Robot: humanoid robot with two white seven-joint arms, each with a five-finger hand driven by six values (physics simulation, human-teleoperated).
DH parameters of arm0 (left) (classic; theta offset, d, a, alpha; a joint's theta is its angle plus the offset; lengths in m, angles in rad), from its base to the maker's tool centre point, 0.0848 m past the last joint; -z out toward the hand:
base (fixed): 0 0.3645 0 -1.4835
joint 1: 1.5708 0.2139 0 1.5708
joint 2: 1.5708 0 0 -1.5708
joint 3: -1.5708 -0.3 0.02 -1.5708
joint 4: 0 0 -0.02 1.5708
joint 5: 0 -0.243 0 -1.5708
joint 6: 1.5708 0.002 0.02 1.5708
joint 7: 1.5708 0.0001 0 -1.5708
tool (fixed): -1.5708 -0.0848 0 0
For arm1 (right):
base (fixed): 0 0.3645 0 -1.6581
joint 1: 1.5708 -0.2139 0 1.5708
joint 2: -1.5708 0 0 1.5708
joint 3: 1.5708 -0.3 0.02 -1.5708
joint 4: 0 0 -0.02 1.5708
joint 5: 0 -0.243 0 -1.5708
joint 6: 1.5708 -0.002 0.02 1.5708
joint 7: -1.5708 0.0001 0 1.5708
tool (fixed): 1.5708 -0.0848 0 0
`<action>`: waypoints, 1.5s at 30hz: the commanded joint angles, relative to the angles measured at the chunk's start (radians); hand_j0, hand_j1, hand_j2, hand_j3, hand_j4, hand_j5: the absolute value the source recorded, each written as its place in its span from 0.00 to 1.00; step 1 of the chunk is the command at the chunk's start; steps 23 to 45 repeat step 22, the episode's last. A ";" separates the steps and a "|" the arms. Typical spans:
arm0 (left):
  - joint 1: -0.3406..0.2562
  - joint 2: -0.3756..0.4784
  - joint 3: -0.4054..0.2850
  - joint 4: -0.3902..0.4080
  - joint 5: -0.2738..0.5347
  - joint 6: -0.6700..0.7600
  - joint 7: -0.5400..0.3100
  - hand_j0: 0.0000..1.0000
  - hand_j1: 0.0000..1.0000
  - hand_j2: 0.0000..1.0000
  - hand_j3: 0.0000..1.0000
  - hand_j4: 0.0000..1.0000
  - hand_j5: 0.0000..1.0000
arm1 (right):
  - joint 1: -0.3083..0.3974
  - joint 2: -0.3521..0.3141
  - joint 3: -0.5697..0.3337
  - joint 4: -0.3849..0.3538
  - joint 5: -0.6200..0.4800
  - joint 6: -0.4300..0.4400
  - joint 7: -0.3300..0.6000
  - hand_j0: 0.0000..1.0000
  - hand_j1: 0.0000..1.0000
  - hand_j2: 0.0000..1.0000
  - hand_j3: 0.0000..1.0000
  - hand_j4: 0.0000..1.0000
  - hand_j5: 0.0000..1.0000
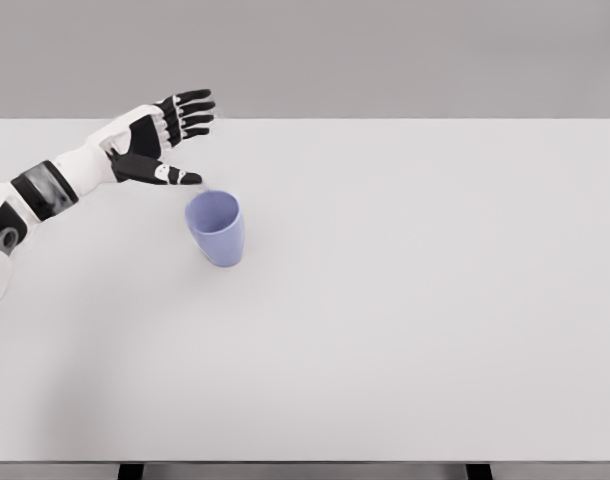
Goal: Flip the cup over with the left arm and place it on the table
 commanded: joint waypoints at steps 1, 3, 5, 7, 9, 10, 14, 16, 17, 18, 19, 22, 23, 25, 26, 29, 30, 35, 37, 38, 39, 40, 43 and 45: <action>-0.003 0.118 -0.006 0.011 -0.003 0.001 0.000 1.00 1.00 1.00 1.00 1.00 1.00 | 0.000 0.000 -0.001 0.000 0.000 0.000 0.000 1.00 1.00 1.00 1.00 1.00 1.00; -0.041 0.224 -0.007 0.017 -0.016 0.003 0.000 1.00 1.00 1.00 1.00 1.00 1.00 | 0.000 0.000 0.001 0.000 0.000 0.000 0.001 1.00 1.00 1.00 1.00 1.00 1.00; -0.048 0.313 -0.021 0.009 -0.121 -0.003 0.000 1.00 1.00 1.00 1.00 1.00 1.00 | 0.000 0.000 0.001 0.000 0.000 0.000 0.000 1.00 1.00 1.00 1.00 1.00 1.00; -0.049 0.341 -0.021 0.007 -0.415 -0.133 0.000 1.00 1.00 1.00 1.00 1.00 1.00 | 0.000 0.000 -0.001 0.000 0.000 0.000 0.001 1.00 1.00 1.00 1.00 1.00 1.00; -0.049 0.333 -0.053 0.015 -0.608 -0.292 0.000 1.00 1.00 1.00 1.00 1.00 1.00 | 0.000 0.000 -0.001 0.000 0.000 0.000 0.000 1.00 1.00 1.00 1.00 1.00 1.00; -0.048 0.331 -0.063 0.015 -0.638 -0.318 0.000 1.00 1.00 1.00 1.00 1.00 1.00 | 0.000 0.000 -0.001 0.000 0.000 0.000 0.001 1.00 1.00 1.00 1.00 1.00 1.00; -0.040 0.304 -0.112 0.017 -0.744 -0.401 0.000 1.00 1.00 1.00 1.00 1.00 1.00 | 0.000 0.000 0.001 0.000 0.000 0.000 0.000 1.00 1.00 1.00 1.00 1.00 1.00; -0.040 0.295 -0.112 0.026 -0.748 -0.402 0.000 1.00 1.00 1.00 1.00 1.00 1.00 | 0.000 0.000 -0.001 0.000 0.000 0.000 0.000 1.00 1.00 1.00 1.00 1.00 1.00; -0.040 0.293 -0.112 0.027 -0.748 -0.402 0.000 1.00 1.00 1.00 1.00 1.00 1.00 | 0.000 0.000 -0.001 0.000 0.000 0.000 0.000 1.00 1.00 1.00 1.00 1.00 1.00; -0.040 0.295 -0.112 0.027 -0.747 -0.402 0.000 1.00 1.00 1.00 1.00 1.00 1.00 | 0.000 0.000 -0.001 0.000 0.000 0.000 0.000 1.00 1.00 1.00 1.00 1.00 1.00; -0.040 0.295 -0.112 0.027 -0.747 -0.402 0.000 1.00 1.00 1.00 1.00 1.00 1.00 | 0.000 0.000 -0.001 0.000 0.000 0.000 0.001 1.00 1.00 1.00 1.00 1.00 1.00; -0.040 0.295 -0.112 0.029 -0.747 -0.402 0.000 1.00 1.00 1.00 1.00 1.00 1.00 | 0.000 0.000 0.001 0.000 0.000 0.000 0.000 1.00 1.00 1.00 1.00 1.00 1.00; -0.040 0.295 -0.112 0.029 -0.747 -0.402 0.000 1.00 1.00 1.00 1.00 1.00 1.00 | 0.000 0.000 0.001 0.000 0.000 0.000 0.000 1.00 1.00 1.00 1.00 1.00 1.00; -0.040 0.295 -0.112 0.029 -0.747 -0.402 0.000 1.00 1.00 1.00 1.00 1.00 1.00 | 0.000 0.000 0.001 0.000 0.000 0.000 0.000 1.00 1.00 1.00 1.00 1.00 1.00; -0.040 0.295 -0.112 0.029 -0.747 -0.402 0.000 1.00 1.00 1.00 1.00 1.00 1.00 | 0.000 0.000 0.001 0.000 0.000 0.000 0.000 1.00 1.00 1.00 1.00 1.00 1.00; -0.040 0.295 -0.112 0.029 -0.747 -0.402 0.000 1.00 1.00 1.00 1.00 1.00 1.00 | 0.000 0.000 0.001 0.000 0.000 0.000 0.000 1.00 1.00 1.00 1.00 1.00 1.00; -0.040 0.295 -0.112 0.029 -0.747 -0.402 0.000 1.00 1.00 1.00 1.00 1.00 1.00 | 0.000 0.000 0.001 0.000 0.000 0.000 0.000 1.00 1.00 1.00 1.00 1.00 1.00; -0.040 0.295 -0.112 0.029 -0.747 -0.402 0.000 1.00 1.00 1.00 1.00 1.00 1.00 | 0.000 0.000 0.001 0.000 0.000 0.000 0.000 1.00 1.00 1.00 1.00 1.00 1.00; -0.040 0.295 -0.112 0.029 -0.747 -0.402 0.000 1.00 1.00 1.00 1.00 1.00 1.00 | 0.000 0.000 0.001 0.000 0.000 0.000 0.000 1.00 1.00 1.00 1.00 1.00 1.00; -0.040 0.295 -0.112 0.029 -0.747 -0.402 0.000 1.00 1.00 1.00 1.00 1.00 1.00 | 0.000 0.000 0.001 0.000 0.000 0.000 0.000 1.00 1.00 1.00 1.00 1.00 1.00; -0.040 0.295 -0.112 0.029 -0.747 -0.402 0.000 1.00 1.00 1.00 1.00 1.00 1.00 | 0.000 0.000 0.001 0.000 0.000 0.000 0.000 1.00 1.00 1.00 1.00 1.00 1.00; -0.040 0.295 -0.112 0.029 -0.747 -0.402 0.000 1.00 1.00 1.00 1.00 1.00 1.00 | 0.000 0.000 0.001 0.000 0.000 0.000 0.000 1.00 1.00 1.00 1.00 1.00 1.00; -0.040 0.295 -0.112 0.029 -0.747 -0.402 0.000 1.00 1.00 1.00 1.00 1.00 1.00 | 0.000 0.000 0.001 0.000 0.000 0.000 0.000 1.00 1.00 1.00 1.00 1.00 1.00; -0.040 0.295 -0.112 0.029 -0.747 -0.402 0.000 1.00 1.00 1.00 1.00 1.00 1.00 | 0.000 0.000 0.001 0.000 0.000 0.000 0.000 1.00 1.00 1.00 1.00 1.00 1.00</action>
